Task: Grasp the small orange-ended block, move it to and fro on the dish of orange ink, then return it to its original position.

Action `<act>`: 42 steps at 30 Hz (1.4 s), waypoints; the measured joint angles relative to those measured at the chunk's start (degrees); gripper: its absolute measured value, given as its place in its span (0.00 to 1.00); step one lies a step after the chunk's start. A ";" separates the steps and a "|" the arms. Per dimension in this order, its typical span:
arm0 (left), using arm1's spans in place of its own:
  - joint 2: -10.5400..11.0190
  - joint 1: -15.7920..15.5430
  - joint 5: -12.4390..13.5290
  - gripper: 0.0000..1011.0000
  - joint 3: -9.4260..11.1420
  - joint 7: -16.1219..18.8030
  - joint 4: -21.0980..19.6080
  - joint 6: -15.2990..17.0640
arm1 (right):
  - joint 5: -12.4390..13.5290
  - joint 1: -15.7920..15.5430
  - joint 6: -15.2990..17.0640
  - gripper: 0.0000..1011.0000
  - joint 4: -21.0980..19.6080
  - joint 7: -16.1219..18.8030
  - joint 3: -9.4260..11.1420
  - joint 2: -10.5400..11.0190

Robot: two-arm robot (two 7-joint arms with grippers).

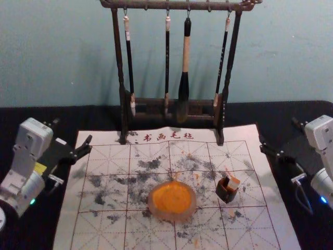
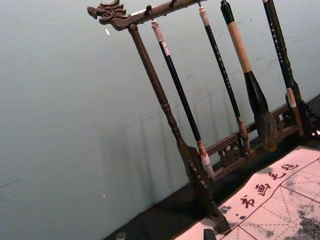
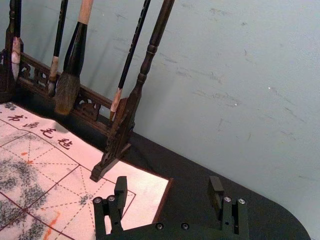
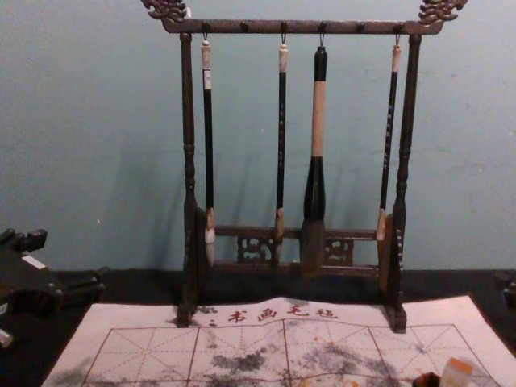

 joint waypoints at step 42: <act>0.00 0.00 0.00 0.99 0.00 0.00 0.00 0.00 | 0.00 0.00 0.01 0.99 0.00 0.00 0.00 0.00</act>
